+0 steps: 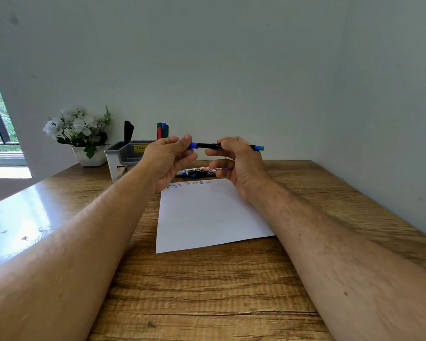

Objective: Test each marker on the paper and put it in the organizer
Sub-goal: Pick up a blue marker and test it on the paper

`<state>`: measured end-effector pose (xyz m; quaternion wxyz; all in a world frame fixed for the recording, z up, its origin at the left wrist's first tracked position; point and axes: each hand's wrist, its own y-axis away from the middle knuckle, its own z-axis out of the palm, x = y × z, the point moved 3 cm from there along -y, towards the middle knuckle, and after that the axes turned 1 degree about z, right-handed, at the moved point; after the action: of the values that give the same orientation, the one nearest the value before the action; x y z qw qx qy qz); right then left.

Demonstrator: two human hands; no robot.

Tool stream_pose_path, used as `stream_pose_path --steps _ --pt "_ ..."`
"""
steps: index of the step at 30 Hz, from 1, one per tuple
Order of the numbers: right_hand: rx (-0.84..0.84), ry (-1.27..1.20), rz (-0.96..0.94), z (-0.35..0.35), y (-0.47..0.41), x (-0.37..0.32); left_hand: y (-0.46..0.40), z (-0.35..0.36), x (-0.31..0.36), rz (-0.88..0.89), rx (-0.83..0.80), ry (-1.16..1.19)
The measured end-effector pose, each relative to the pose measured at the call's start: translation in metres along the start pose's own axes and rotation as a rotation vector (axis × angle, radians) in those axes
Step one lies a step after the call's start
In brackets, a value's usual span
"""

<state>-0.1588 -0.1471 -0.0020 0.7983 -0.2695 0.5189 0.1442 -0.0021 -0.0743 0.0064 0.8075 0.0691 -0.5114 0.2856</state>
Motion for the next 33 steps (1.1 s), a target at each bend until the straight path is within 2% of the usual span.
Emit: stream_pose_path --steps 11,20,29,33 --pt "-0.009 0.092 -0.03 0.001 0.001 -0.003 -0.004 -0.007 0.002 0.022 0.083 0.024" --pt "-0.178 0.073 0.028 0.009 0.005 -0.002 -0.008 -0.011 0.006 0.099 0.147 0.132" --pt "-0.153 0.351 -0.057 0.008 0.003 -0.002 -0.006 -0.01 0.008 0.142 0.156 0.097" --pt "-0.078 0.6 -0.222 0.01 0.004 -0.001 -0.004 -0.009 0.007 0.135 0.133 0.086"
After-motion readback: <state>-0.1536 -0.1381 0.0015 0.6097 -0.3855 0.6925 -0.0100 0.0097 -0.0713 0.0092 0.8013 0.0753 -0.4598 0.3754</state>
